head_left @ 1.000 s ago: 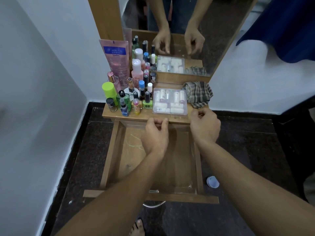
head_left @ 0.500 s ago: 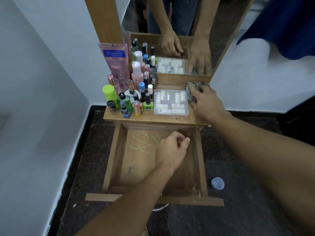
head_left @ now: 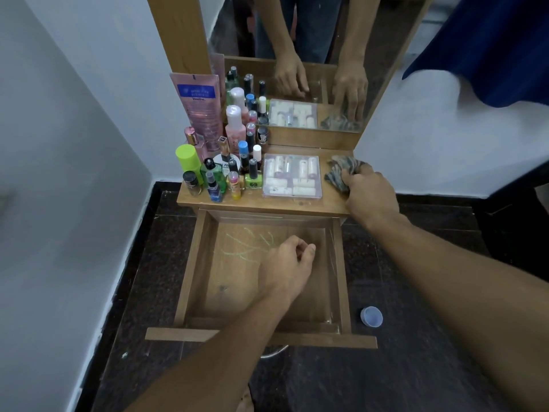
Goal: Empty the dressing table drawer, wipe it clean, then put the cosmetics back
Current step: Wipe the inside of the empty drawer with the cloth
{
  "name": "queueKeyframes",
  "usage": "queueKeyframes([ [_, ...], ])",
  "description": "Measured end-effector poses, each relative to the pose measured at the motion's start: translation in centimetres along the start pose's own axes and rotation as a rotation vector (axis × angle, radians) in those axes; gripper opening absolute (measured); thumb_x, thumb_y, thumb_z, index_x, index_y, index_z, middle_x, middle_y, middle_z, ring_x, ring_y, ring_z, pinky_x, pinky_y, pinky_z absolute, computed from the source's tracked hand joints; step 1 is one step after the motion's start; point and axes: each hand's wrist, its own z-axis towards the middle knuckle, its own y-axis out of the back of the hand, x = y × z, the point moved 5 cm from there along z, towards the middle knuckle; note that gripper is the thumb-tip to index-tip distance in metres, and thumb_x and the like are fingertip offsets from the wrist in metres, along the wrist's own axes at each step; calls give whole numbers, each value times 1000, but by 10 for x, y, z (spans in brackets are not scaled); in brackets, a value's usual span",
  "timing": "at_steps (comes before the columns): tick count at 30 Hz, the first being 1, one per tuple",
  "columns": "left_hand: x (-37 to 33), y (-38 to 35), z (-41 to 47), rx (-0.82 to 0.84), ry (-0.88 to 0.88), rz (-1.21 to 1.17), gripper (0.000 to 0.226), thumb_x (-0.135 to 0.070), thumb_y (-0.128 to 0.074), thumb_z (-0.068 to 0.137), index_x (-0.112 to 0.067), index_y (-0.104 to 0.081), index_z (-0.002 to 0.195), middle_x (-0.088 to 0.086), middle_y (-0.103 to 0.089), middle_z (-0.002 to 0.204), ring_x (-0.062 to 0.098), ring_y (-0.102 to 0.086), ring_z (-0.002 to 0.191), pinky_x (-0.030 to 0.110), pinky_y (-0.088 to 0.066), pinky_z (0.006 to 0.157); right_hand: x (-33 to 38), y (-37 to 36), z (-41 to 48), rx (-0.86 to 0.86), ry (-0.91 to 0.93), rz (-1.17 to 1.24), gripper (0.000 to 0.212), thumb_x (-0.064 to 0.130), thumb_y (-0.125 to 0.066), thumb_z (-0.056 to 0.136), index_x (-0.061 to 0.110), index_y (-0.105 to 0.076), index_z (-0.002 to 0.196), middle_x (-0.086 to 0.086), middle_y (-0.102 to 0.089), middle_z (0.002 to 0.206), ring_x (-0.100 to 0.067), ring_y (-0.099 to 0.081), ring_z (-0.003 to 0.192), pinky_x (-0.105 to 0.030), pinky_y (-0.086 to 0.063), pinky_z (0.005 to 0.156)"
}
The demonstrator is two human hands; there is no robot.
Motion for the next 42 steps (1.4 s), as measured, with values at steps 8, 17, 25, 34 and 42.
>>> queueKeyframes([
  [8, 10, 27, -51, 6, 13, 125, 28, -51, -49, 100, -29, -66, 104, -13, -70, 91, 11, -65, 85, 31, -51, 72, 3, 34, -100, 233, 35, 415, 42, 9, -59, 92, 31, -72, 126, -1, -72, 115, -22, -66, 95, -28, -52, 82],
  [17, 52, 43, -93, -85, -6, 265, 24, -47, -50, 99, -27, -64, 95, -8, -73, 93, 18, -67, 86, 33, -51, 78, 37, -30, -176, 159, 47, 619, 47, 3, -64, 91, 23, -69, 133, -1, -68, 128, -21, -64, 115, -37, -52, 102],
  [25, 62, 32, -94, -122, -117, 277, 35, -52, -45, 97, -24, -63, 87, -6, -72, 83, 20, -67, 79, 35, -51, 69, 97, -60, -113, -121, 804, -346, 32, 15, -55, 92, 2, -71, 116, -22, -59, 125, -40, -56, 112, -50, -54, 86],
  [34, 65, 20, -104, -34, -426, 505, 70, -85, -40, 83, -21, -68, 84, -2, -69, 83, 25, -61, 89, 42, -46, 78, 94, -96, -74, 129, 819, -893, 49, 24, -37, 107, 6, -37, 152, -21, -43, 151, -36, -44, 135, -44, -42, 102],
  [42, 71, 17, -96, -72, -418, 518, 57, -82, -56, 73, -25, -65, 74, -7, -62, 74, 19, -60, 80, 35, -42, 66, 84, -92, -62, 266, 688, -924, 50, 29, -34, 108, 14, -37, 155, -9, -58, 140, -29, -53, 129, -44, -31, 114],
])
